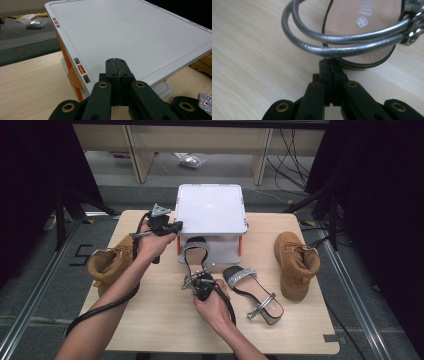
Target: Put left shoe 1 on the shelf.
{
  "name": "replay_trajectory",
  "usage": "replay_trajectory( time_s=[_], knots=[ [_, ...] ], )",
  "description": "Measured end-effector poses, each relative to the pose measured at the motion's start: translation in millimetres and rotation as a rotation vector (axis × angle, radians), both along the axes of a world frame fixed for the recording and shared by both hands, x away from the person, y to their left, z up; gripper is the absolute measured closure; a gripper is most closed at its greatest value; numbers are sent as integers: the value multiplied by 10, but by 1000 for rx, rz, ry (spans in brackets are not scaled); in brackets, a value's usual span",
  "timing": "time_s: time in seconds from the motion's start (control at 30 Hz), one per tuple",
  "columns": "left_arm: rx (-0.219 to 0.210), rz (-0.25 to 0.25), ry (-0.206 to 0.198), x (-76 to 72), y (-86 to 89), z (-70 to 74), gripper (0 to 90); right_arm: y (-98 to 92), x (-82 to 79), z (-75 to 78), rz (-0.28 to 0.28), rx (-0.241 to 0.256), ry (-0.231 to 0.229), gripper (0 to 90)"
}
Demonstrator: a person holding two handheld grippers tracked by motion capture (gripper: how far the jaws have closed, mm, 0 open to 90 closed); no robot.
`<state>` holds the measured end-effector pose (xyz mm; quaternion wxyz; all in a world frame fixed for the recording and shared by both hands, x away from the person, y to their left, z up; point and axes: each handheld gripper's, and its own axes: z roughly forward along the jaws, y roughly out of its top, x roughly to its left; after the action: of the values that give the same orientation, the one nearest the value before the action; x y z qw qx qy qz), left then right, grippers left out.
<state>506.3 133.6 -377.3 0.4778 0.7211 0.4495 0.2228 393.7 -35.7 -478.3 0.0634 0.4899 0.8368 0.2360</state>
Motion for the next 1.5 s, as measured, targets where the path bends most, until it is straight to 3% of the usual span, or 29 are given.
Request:
replay_trajectory(
  time_s=[0.03,0.07,0.3,0.77,0.8,0.87,1.0,1.5],
  knots=[
    [-3,-1,-4,2,-3,-2,891,23,1,32,-19,19,21,900],
    [-3,-1,-3,3,-4,-2,891,21,19,38,-1,14,1,900],
    [-1,-1,2,0,1,1,892,66,113,100,-23,27,19,900],
    [0,-3,5,5,-6,6,893,187,290,170,14,-16,-57,900],
    [1,-2,5,5,-6,6,893,205,298,187,-1,-8,-43,900],
    [3,-1,6,5,-7,8,893,198,347,193,10,-21,-65,900],
    [5,-1,10,7,-11,13,893,215,408,195,-7,-27,-56,900],
    [-5,-3,14,12,-6,11,894,210,694,236,-22,-66,-131,900]
  ],
)
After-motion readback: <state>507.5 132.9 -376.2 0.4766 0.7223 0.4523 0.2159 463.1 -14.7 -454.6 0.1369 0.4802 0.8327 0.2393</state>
